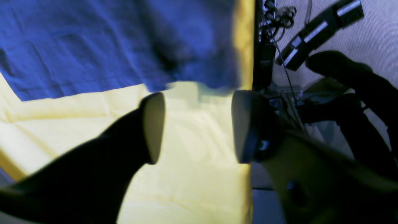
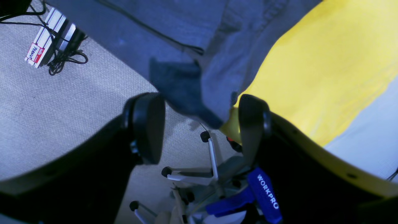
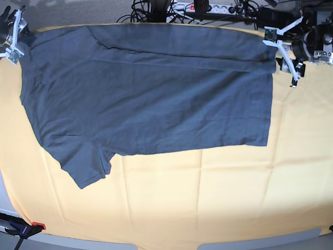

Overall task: Fold the T-shirt properly
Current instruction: 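Release the folded edge and lift both grippers away, then move both grippers to the opposite shirt edge and grasp it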

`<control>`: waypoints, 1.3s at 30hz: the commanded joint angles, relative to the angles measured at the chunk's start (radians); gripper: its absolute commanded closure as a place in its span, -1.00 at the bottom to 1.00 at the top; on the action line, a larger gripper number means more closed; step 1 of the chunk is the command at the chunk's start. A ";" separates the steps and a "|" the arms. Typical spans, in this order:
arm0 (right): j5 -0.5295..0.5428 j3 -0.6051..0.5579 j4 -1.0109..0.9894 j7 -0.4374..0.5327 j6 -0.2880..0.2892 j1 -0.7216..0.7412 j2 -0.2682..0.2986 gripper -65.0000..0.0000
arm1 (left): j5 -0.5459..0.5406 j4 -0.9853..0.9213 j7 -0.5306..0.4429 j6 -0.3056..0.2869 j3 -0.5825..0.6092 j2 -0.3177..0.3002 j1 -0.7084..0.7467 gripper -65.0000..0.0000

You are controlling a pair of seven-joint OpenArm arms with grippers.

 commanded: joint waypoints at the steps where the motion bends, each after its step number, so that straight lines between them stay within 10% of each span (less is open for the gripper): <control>1: 0.003 0.015 0.024 0.000 0.003 -0.003 0.018 -0.20 | 0.005 0.010 0.001 0.001 -0.008 -0.026 -0.009 -0.15; 6: 0.003 0.077 0.121 -0.018 0.002 -0.003 0.017 -0.20 | 0.016 0.034 0.000 0.056 -0.008 -0.025 -0.010 -0.15; 12: 0.107 0.171 0.173 0.040 -0.050 -0.003 0.017 -0.20 | 0.147 0.017 -0.036 0.476 -0.008 0.032 -0.105 -0.15; 21: 0.107 0.171 0.173 0.054 -0.100 -0.003 0.015 -0.20 | 0.156 -0.313 -0.048 0.701 -0.013 0.358 -0.281 -0.15; 27: 0.107 0.171 0.173 0.055 -0.123 -0.003 0.013 -0.20 | 0.037 -0.569 -0.052 0.679 -0.252 0.633 -0.297 -0.15; 33: 0.107 0.171 0.173 0.061 -0.126 -0.003 0.011 -0.20 | -0.362 -0.749 -0.048 0.385 -0.652 0.851 -0.297 -0.15; 39: 0.107 0.171 0.173 0.076 -0.126 0.000 0.011 -0.20 | -0.533 -1.017 -0.049 0.209 -0.776 0.946 -0.311 -0.15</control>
